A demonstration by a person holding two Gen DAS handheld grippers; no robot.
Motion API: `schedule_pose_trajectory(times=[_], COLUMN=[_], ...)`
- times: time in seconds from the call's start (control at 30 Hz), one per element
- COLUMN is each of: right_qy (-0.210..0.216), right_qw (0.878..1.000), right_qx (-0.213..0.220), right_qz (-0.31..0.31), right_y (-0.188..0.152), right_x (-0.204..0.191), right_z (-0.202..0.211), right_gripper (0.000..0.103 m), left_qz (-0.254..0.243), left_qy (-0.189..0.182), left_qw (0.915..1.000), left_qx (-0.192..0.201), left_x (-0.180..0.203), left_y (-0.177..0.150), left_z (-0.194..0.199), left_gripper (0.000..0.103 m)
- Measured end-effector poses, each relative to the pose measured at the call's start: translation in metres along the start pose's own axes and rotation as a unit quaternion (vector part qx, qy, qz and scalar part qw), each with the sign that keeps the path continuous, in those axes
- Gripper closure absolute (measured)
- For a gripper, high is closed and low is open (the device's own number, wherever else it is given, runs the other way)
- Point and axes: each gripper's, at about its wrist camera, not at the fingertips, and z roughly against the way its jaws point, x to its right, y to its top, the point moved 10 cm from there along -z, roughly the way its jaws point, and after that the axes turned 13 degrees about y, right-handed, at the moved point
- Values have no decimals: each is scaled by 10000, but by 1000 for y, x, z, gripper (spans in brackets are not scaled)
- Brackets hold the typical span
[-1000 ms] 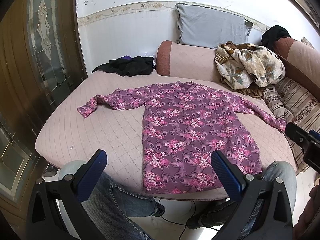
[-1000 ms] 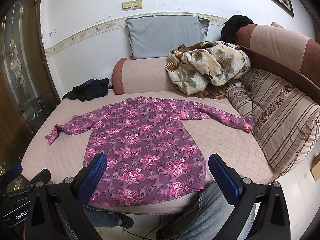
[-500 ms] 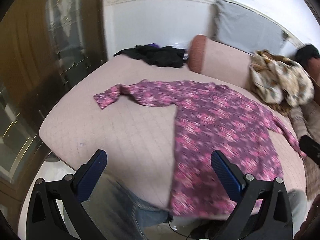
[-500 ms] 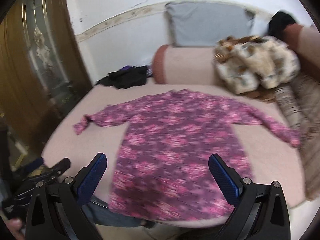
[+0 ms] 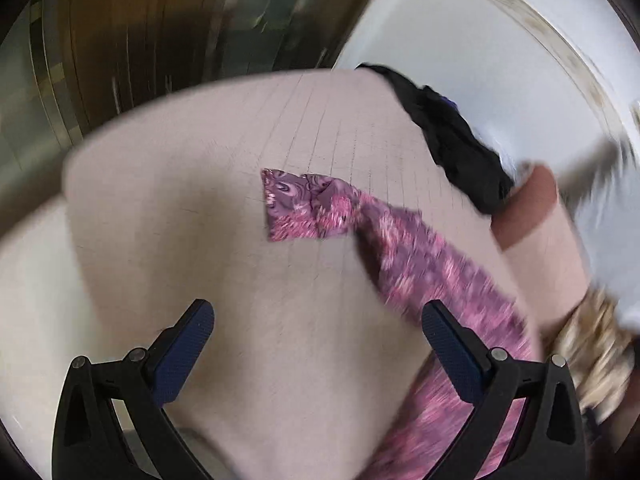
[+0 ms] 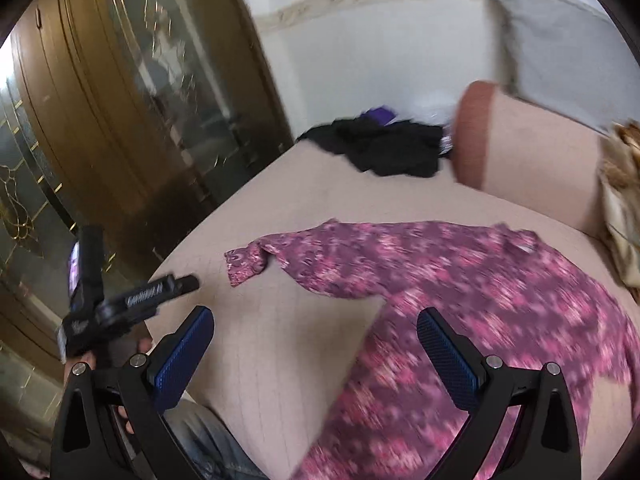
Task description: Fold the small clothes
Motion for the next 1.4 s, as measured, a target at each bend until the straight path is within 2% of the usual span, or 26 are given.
schedule_pose_trajectory(times=[0.07,0.17,0.23,0.27,0.33,0.37,0.47,0.53,0.6,0.77,0.83,0.87,0.9,0.93,0.97,1.1,1.13,1.17,1.23,1.27,1.33,1.37,1.4], right_qy=[161,456,764,906,1232,1269,1423,1409,1447,1099,617,368,347,434,569,1160,1332,1445,1679,1745,1853,1893,1904], right_qw=[9997,9973,9923,9891,9794,9765,9646,9603,9537,9362,9306,9292,9302,9326,9363,9585,9621,9658,9716,9735,9768,9776,9776], right_qx=[-183,-583,-968,-1153,-1592,-1721,-2140,-2342,-2594,-3268,-3476,-3499,-3418,-3374,-3327,-2582,-2373,-2154,-1652,-1440,-931,-650,-484], right_qz=[18,4,104,101,184,283,597,559,466,680,963,1131,1293,1203,973,333,183,60,-211,-318,-532,-649,-750], right_y=[16,43,56,59,62,61,49,41,31,2,-13,-18,-15,-11,-6,43,55,66,88,95,106,112,112], right_x=[-3,-12,-21,-24,-38,-44,-67,-75,-83,-88,-78,-73,-76,-77,-78,-73,-70,-66,-54,-48,-31,-22,-19], right_z=[-26,-74,-118,-138,-189,-207,-268,-307,-341,-399,-416,-419,-416,-409,-400,-333,-310,-289,-235,-213,-165,-137,-125], right_gripper=[0,0,2,4,13,14,21,31,34,36,61,62,84,94,94,94,94,94,94,94,94,94,94], left_qz=[540,1196,1411,1597,2000,2189,2629,2753,2777,2838,2784,2750,2713,2682,2646,2220,2113,1945,1717,1547,1292,1121,1016], left_qy=[-74,-162,-255,-226,-343,-346,-19,148,213,221,160,131,99,54,-18,-328,-511,-904,-1585,-1958,-2301,-2700,-3137], left_qw=[9978,9917,9887,9852,9749,9699,9620,9597,9592,9566,9581,9591,9602,9611,9623,9734,9750,9753,9691,9635,9581,9473,9314], left_qx=[-380,-438,-447,-587,-919,-1006,-737,-548,-494,-617,-658,-657,-655,-651,-629,-457,-462,-531,-785,-970,-1117,-1310,-1542], left_x=[-9,-36,-50,-61,-77,-84,-109,-121,-126,-131,-127,-126,-124,-122,-118,-88,-76,-54,-18,7,40,65,85], left_y=[27,50,54,49,43,40,45,51,56,55,56,56,56,56,57,62,62,60,52,44,31,21,11], left_z=[-27,-47,-59,-68,-82,-83,-77,-69,-68,-74,-75,-74,-74,-74,-73,-64,-62,-60,-60,-59,-54,-49,-43], left_gripper=[0,0,0,0,1,1,1,1,1,1,1,1,1,1,1,1,1,1,1,1,1,1,1])
